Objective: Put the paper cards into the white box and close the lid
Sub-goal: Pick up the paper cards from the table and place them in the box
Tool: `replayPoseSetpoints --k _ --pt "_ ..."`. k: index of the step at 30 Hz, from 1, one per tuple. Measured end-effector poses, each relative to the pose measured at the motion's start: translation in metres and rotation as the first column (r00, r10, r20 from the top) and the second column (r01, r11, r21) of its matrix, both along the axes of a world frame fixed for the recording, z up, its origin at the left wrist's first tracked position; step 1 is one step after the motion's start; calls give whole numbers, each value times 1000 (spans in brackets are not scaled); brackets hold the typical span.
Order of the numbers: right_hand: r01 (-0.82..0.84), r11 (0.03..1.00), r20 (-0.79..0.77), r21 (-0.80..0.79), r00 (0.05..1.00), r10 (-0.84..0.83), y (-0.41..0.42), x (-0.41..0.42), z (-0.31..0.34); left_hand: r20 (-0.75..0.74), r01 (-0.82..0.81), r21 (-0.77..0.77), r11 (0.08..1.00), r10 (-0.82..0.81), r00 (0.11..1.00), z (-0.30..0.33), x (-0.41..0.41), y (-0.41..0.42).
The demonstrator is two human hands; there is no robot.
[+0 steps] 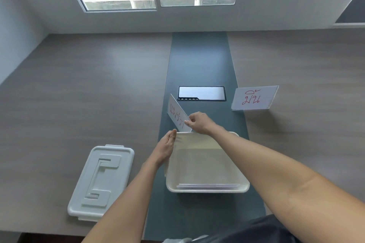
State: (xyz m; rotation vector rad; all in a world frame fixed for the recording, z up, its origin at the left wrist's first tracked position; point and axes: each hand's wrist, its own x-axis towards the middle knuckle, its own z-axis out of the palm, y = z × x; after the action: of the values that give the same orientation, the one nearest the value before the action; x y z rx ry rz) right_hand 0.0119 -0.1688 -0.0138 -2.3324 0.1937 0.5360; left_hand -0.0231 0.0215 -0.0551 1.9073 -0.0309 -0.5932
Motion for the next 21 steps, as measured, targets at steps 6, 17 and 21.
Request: replayPoseSetpoints --k 6,17,21 --pt "131 991 60 -37 990 -129 0 2 -11 -23 4 -23 1000 -5 1000 -2 1 -1" --pt "306 952 251 25 920 -302 -88 -10 47 47 -11 11 1000 10 999 6 4 -23" --pt "269 955 292 128 909 -296 -118 -18 67 52 -31 36 999 29 998 3 9 -23"
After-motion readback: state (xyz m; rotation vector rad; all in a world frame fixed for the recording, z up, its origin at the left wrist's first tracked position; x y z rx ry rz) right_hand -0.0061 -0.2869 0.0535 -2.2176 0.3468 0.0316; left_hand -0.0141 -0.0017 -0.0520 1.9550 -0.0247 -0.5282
